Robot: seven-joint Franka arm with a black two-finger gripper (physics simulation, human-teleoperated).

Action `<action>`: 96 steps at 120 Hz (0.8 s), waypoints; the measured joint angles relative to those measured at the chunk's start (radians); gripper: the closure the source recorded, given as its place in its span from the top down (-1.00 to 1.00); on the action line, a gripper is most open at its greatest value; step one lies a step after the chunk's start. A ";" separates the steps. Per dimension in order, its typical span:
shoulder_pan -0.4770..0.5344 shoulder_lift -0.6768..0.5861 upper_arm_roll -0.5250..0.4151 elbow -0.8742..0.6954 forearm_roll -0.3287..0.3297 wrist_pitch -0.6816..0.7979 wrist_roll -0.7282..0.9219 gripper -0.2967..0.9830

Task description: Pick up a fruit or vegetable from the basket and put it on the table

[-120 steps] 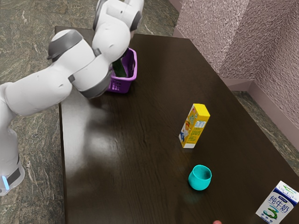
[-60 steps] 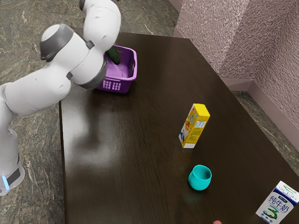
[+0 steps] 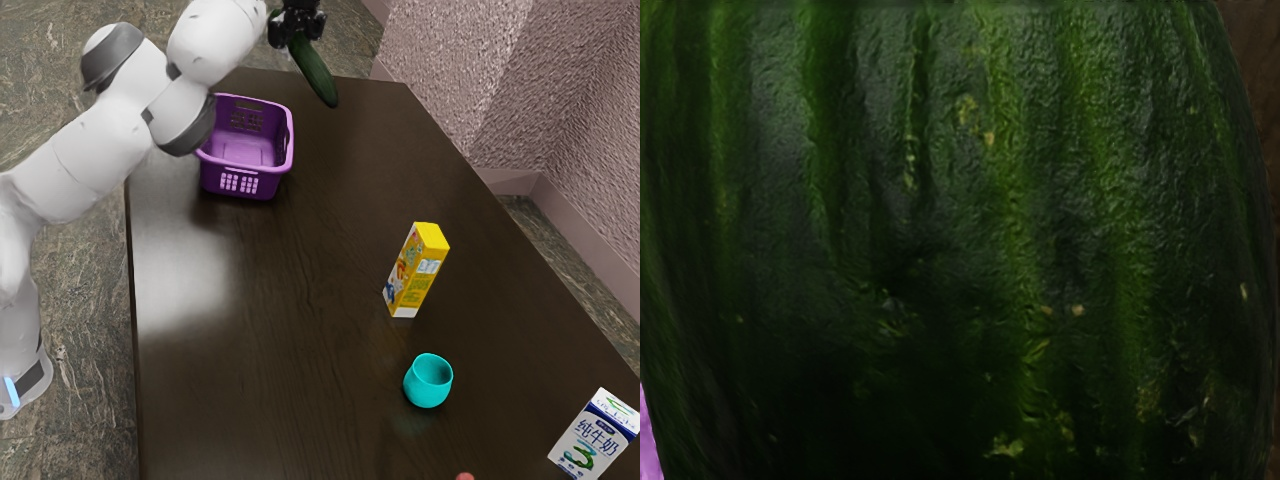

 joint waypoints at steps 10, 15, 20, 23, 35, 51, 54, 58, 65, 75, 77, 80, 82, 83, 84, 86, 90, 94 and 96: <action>0.028 0.008 -0.154 0.017 -0.016 0.074 0.004 -0.30; 0.036 0.011 -0.204 0.019 -0.021 0.111 0.007 -0.30; 0.040 0.016 -0.233 0.020 -0.024 0.142 0.009 -0.31; 0.043 0.017 -0.245 0.020 -0.025 0.159 0.010 -0.31; 0.042 0.024 -0.271 0.018 -0.026 0.210 0.013 -0.14; 0.040 0.034 -0.283 0.013 -0.027 0.255 0.012 0.27; 0.041 0.034 -0.283 0.013 -0.027 0.260 0.012 0.32; 0.042 0.035 -0.284 0.012 -0.027 0.267 0.011 0.36; 0.044 0.035 -0.284 0.011 -0.026 0.275 0.011 0.42; 0.043 0.027 -0.281 0.005 -0.023 0.276 0.010 0.47; 0.041 0.024 -0.278 0.001 -0.020 0.271 0.010 0.48; 0.039 0.004 -0.277 -0.016 -0.010 0.257 0.011 0.49; 0.037 -0.023 -0.277 -0.036 -0.004 0.242 0.011 0.49; 0.037 -0.040 -0.277 -0.046 -0.001 0.232 0.011 0.50; 0.036 -0.056 -0.277 -0.055 0.002 0.224 0.011 0.50; 0.035 -0.091 -0.277 -0.069 0.012 0.202 0.011 0.50; 0.014 -0.181 -0.278 -0.087 0.062 0.155 0.011 0.51; -0.022 -0.267 -0.282 -0.100 0.127 0.114 0.010 0.52; -0.051 -0.318 -0.284 -0.114 0.168 0.096 0.010 0.52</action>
